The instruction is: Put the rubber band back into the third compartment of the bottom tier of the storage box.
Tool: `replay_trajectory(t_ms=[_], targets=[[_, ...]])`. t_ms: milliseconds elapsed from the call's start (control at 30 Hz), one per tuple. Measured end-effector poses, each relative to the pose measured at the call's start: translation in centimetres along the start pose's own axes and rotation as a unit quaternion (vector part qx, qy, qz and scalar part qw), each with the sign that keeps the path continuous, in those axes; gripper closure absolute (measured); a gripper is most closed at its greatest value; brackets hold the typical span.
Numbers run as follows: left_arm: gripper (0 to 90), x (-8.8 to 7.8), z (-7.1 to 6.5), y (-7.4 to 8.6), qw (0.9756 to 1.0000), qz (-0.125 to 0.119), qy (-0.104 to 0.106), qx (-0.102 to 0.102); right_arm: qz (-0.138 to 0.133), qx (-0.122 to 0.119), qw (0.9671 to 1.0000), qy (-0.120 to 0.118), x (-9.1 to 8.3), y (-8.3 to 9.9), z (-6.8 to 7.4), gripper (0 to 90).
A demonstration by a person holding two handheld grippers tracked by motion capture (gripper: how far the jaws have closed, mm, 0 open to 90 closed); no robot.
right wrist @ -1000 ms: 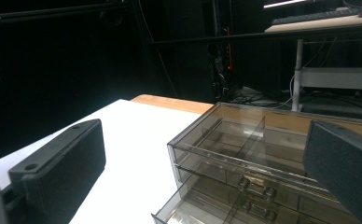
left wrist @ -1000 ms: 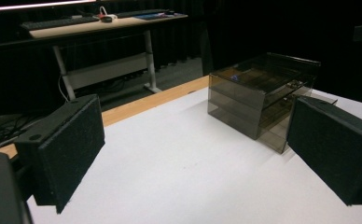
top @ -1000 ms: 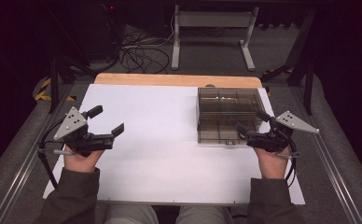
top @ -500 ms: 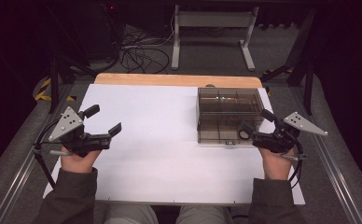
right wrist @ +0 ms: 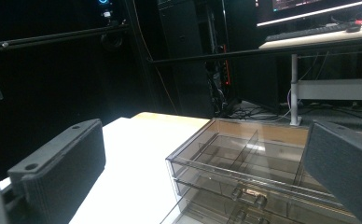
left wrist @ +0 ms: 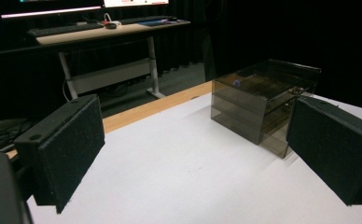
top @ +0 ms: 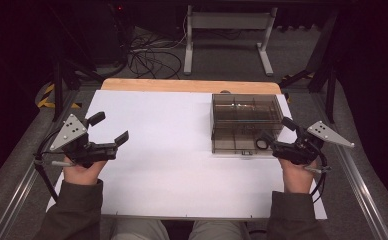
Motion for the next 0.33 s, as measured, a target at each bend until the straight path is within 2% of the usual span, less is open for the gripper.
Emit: replay_trajectory(t_ms=[233, 333], targets=[[5.2, 0.10, 0.24, 0.09, 1.0000, -0.001, -0.001, -0.005, 0.007, -0.006, 1.0000, 0.000, 0.10, 0.18, 0.20, 0.0], [5.2, 0.11, 0.32, 0.13, 1.0000, 0.000, -0.001, -0.006, 0.019, -0.010, 0.9998, 0.002, 0.20, 0.42, 0.26, 0.0]])
Point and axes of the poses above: each handheld gripper's, and its own axes: x roughly forward along the jaws, y roughly out of its underside, z roughly to its left, the point moved 5 cm from there along x, roughly forward along the jaws, and after that the axes turned 5 degrees about y, right-handed, at the moved point
